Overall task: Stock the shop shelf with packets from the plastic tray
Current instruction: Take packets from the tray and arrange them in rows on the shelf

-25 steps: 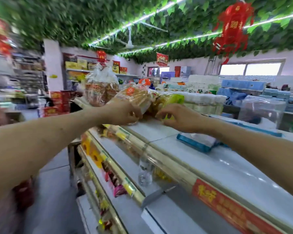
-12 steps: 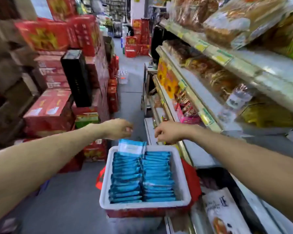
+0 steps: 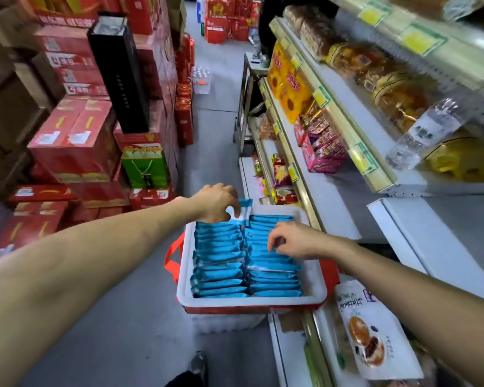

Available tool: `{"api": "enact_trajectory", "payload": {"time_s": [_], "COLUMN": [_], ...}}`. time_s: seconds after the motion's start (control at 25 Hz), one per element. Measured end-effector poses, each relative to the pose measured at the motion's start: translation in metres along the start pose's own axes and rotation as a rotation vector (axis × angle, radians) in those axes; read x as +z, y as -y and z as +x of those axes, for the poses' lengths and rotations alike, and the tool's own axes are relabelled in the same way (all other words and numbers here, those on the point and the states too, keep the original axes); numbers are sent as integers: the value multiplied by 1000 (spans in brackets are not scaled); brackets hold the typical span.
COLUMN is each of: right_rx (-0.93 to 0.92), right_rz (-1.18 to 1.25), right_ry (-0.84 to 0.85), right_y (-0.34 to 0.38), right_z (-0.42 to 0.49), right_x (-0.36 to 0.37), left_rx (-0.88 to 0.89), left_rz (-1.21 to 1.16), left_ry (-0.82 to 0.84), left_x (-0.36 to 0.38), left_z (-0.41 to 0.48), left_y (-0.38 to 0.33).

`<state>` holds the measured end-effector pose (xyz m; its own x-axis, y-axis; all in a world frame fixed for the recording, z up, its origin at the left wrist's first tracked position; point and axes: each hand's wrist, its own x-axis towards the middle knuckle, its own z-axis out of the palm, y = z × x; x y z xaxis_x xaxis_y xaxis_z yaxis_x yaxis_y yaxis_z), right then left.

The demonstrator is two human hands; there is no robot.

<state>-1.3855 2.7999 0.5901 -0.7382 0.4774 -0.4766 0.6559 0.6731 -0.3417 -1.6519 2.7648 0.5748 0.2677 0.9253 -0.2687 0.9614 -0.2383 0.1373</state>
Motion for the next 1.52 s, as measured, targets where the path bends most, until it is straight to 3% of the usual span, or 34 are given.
{"api": "enact_trajectory", "payload": {"time_s": [0.2, 0.52, 0.76, 0.96, 1.12, 1.24, 1.36, 1.52], "right_rx": [-72, -177, -176, 3, 125, 322, 600, 819], "right_rz": [43, -196, -149, -300, -194, -233, -268, -169], "right_ry": [69, -115, -336, -499, -776, -961, -1015, -1048], "right_y": [-18, -20, -31, -17, -5, -22, -50, -79], "right_z": [-17, -17, -37, -132, -255, -356, -445, -513], "right_x": [35, 60, -67, -248, -335, -355, -340, -296], "left_rx": [81, 172, 298, 443, 634, 840, 1027, 1122], "left_rz": [-60, -133, -200, -132, -86, -70, -82, -129], "left_ry": [35, -22, -61, -231, -351, -408, -402, -391], "left_x": [14, -19, -156, -331, -437, -478, -491, -489], "left_z": [-5, 2, 38, 81, 101, 120, 141, 154], "left_y": [14, 27, 17, -22, -78, -148, -219, -300]}}
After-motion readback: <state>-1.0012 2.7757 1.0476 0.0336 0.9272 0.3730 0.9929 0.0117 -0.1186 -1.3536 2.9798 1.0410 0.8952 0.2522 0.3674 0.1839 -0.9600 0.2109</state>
